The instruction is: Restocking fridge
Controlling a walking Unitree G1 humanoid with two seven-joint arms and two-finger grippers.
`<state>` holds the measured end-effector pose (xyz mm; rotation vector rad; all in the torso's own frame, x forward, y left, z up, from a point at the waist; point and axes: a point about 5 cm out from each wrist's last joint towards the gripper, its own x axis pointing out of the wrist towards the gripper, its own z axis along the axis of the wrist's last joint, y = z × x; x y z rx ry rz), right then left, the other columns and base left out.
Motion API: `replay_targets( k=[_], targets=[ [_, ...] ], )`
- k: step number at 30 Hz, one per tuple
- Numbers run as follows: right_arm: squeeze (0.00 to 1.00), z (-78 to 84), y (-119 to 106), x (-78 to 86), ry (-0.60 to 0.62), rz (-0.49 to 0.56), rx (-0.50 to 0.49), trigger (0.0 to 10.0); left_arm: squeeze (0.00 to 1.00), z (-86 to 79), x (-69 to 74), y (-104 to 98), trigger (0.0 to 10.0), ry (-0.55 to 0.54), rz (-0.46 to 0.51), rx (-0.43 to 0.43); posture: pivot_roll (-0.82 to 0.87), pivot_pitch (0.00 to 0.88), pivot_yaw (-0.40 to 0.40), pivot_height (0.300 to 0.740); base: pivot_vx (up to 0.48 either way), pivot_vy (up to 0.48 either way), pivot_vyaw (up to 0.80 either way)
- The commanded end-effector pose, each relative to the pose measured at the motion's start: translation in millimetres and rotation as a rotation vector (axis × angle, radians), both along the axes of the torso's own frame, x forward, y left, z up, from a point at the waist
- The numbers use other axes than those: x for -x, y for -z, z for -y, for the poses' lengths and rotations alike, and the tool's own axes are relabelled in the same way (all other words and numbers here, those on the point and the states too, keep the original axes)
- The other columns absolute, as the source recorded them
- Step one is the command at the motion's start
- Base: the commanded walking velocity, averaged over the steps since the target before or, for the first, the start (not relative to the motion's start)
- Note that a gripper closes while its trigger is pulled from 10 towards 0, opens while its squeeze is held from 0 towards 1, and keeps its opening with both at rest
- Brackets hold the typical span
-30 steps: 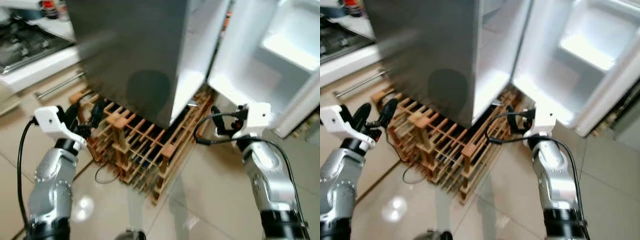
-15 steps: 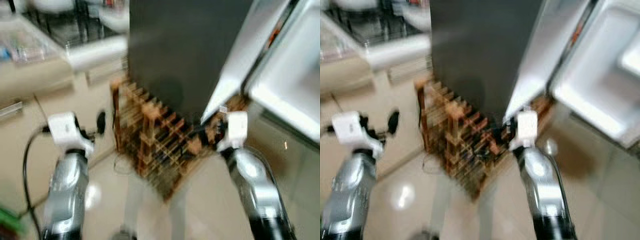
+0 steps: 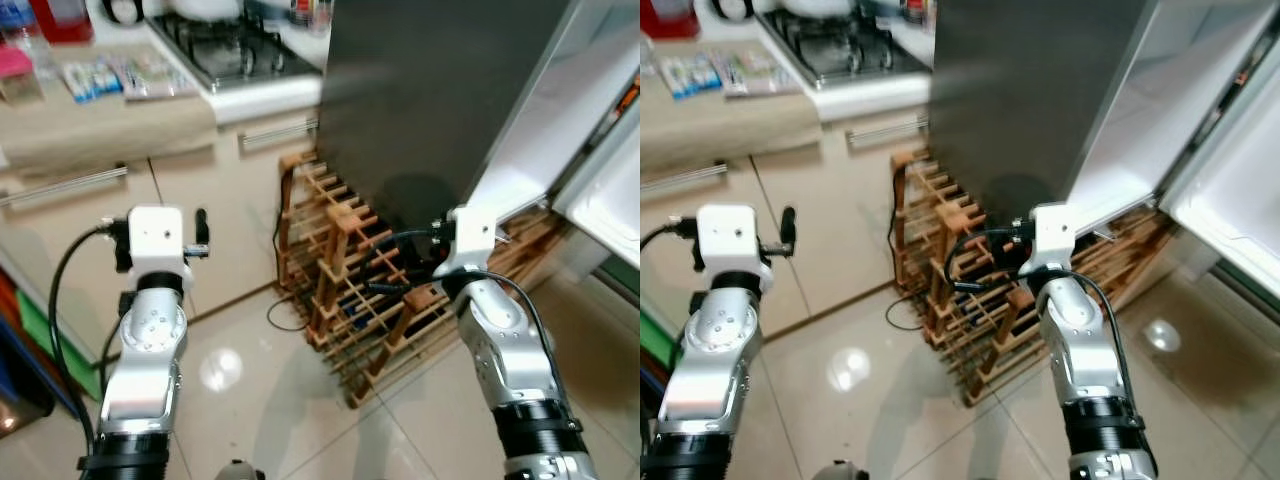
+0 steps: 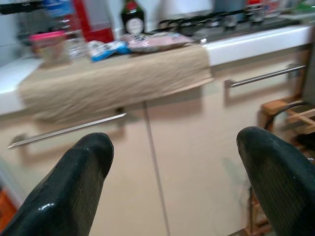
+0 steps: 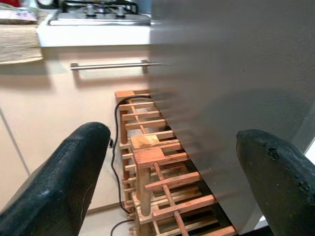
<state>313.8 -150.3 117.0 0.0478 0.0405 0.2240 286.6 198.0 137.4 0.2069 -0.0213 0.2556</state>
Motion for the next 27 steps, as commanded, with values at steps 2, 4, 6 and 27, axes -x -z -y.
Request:
replay_targets(
  k=[2,4,6,27],
  targets=[
    [0.0,5.6,5.6,-1.9,0.021,-0.011,0.0,10.0,0.0,10.9,-6.4,-4.0,10.0,0.034,0.002,0.016,-0.03,0.0,-0.05,0.74,0.0,0.0,0.63],
    [0.0,2.2,6.1,-2.9,0.011,-0.012,-0.006,10.0,0.0,13.0,-8.3,-5.4,10.0,0.044,0.001,-0.002,-0.03,0.0,-0.045,0.74,0.0,0.0,0.63],
    [0.0,-0.7,6.9,-3.6,0.002,-0.013,-0.012,10.0,0.0,14.3,-9.7,-6.4,10.0,0.052,-0.001,-0.015,-0.03,0.0,-0.044,0.74,0.0,0.0,0.63],
    [0.0,-15.3,-0.6,-5.3,-0.022,0.023,-0.082,10.0,0.0,20.6,-11.7,-10.8,10.0,0.153,0.083,0.079,-0.05,0.0,-0.039,0.74,0.092,0.0,0.61]
  ],
)
